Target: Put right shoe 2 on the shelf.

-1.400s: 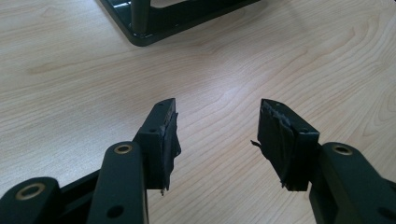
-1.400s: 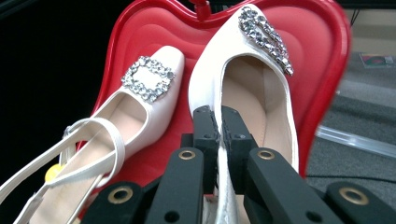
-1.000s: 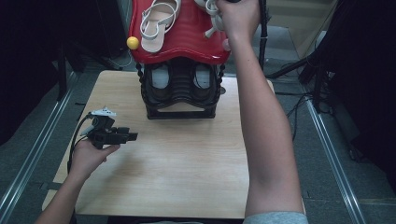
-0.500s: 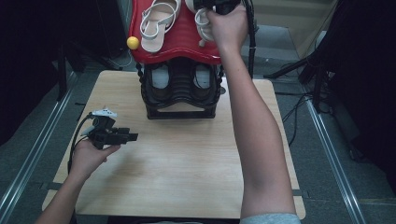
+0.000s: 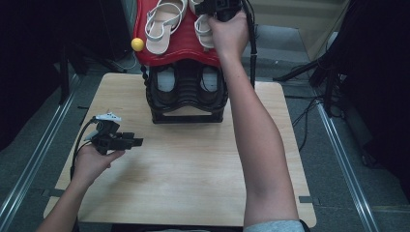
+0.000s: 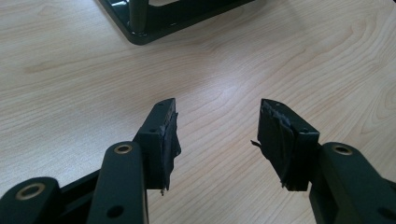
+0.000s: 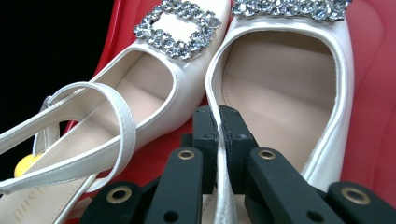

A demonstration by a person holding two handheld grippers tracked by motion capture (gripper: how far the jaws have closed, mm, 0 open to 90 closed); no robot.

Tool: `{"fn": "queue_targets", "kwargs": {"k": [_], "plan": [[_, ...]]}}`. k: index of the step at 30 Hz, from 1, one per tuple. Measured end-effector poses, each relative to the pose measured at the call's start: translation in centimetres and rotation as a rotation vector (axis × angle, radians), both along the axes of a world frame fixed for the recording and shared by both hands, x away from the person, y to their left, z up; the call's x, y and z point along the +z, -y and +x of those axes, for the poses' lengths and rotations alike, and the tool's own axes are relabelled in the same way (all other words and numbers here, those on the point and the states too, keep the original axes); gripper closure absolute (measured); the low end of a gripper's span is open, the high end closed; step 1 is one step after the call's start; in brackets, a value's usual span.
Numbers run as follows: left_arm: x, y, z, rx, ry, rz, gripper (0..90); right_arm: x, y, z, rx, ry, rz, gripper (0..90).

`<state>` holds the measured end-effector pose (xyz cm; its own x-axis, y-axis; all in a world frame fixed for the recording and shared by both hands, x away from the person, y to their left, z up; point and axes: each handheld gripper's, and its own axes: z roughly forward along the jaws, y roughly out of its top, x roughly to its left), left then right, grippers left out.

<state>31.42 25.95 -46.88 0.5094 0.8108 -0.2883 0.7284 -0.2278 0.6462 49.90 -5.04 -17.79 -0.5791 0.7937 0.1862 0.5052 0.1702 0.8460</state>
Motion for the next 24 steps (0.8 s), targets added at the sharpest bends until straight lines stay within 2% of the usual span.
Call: {"fn": "queue_targets", "kwargs": {"k": [4,24], "plan": [[0.0,0.0,0.0,0.000,0.000,0.001,47.9,0.0,-0.1,-0.2,-0.001,0.003,-0.012,87.6],[0.0,0.0,0.0,0.006,0.006,-0.003,47.8,-0.2,0.2,-1.2,0.013,0.001,0.006,84.9]]}}
